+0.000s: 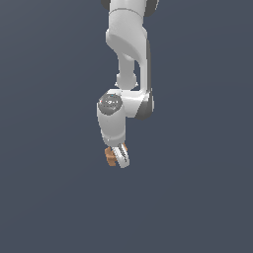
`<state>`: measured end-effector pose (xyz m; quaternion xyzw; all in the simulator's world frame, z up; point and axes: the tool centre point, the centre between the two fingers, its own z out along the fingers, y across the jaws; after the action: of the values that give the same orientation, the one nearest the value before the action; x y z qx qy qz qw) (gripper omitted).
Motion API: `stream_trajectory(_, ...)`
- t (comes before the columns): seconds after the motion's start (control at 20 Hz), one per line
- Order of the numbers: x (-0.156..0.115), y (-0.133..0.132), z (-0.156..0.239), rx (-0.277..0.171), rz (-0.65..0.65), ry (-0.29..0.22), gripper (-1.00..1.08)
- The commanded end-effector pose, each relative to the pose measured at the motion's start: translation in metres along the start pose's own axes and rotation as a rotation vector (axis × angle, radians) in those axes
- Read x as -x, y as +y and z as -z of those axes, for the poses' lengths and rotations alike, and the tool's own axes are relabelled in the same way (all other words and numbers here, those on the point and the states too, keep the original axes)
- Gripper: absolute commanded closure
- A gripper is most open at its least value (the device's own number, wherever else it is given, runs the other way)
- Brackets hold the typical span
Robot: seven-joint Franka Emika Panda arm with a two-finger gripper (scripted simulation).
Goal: Pick up the object and move it to a goal position.
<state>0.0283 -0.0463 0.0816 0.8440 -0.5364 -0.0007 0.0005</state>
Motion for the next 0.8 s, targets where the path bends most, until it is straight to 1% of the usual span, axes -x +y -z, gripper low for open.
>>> stream_trajectory(0.0,-0.0004,-0.0009,-0.0047,-0.001,0.000,0.001,-0.92)
stream_trajectory(0.1,-0.0007,-0.0014,-0.0049,-0.001,0.000,0.001,-0.92)
stream_trajectory(0.15,-0.0007,-0.0014,-0.0049,-0.001,0.000,0.001,1.08)
stream_trajectory(0.75,0.0000,-0.0015,-0.0038,-0.002,0.000,0.000,1.08)
